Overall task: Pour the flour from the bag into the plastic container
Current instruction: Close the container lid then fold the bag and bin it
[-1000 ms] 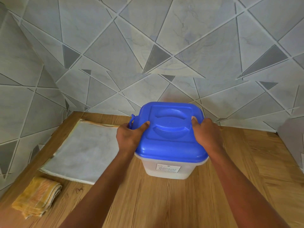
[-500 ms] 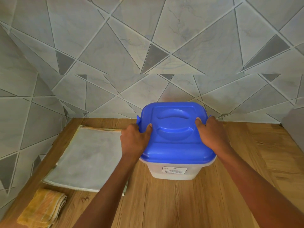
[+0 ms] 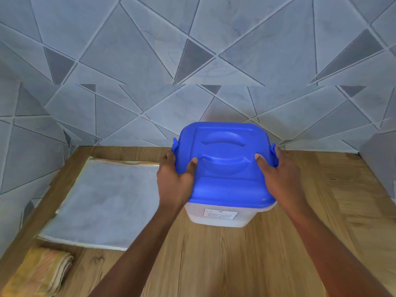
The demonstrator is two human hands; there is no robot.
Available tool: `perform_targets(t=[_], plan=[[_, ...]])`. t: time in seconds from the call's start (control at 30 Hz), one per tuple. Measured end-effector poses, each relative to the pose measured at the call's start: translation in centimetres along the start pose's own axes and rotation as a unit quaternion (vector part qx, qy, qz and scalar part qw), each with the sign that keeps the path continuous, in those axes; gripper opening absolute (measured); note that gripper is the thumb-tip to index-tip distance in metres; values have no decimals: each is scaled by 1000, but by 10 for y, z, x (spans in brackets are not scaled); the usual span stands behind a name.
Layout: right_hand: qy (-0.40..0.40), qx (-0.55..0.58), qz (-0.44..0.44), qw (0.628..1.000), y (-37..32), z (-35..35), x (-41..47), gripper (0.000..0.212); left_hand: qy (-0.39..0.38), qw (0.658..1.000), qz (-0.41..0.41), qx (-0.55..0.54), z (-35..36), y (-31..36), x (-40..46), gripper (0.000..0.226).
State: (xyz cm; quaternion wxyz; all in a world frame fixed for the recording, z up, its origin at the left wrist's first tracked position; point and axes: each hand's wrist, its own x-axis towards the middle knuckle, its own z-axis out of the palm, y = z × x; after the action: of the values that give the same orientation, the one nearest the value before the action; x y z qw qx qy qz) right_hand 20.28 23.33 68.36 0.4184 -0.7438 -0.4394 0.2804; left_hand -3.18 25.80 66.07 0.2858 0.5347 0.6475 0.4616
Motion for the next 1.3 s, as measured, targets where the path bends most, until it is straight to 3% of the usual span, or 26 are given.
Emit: perform_targets(t=[0.17,0.57,0.73,0.8,0.9,0.97,1.07,1.3], plan=[[2,2,-11,1000,-3,1,35,57,-4,1000,-2,-14,25,2,29,69],[-21,-16,-11,1000,-5,-9,93,74,-29,998,5,51,60,23,56,76],[20,89,-1,996,20,-3,54,65,-51,999,-17,-6,48,17,38,78],[42,145,-2,988,37,1,26,60,-32,996,-28,-76,41,14,18,66],[47,155,12,987,57,21,-18,55,4,991,-50,-127,29,-4,-14,28],[52,141,16,988,70,40,-41,55,21,995,-43,-92,19,-20,-28,39],[-15,133,14,991,70,70,-68,49,38,994,-75,-73,1,-53,-40,45],[-167,68,-8,984,43,150,-81,10,62,996,-60,12,-74,-133,-22,40]])
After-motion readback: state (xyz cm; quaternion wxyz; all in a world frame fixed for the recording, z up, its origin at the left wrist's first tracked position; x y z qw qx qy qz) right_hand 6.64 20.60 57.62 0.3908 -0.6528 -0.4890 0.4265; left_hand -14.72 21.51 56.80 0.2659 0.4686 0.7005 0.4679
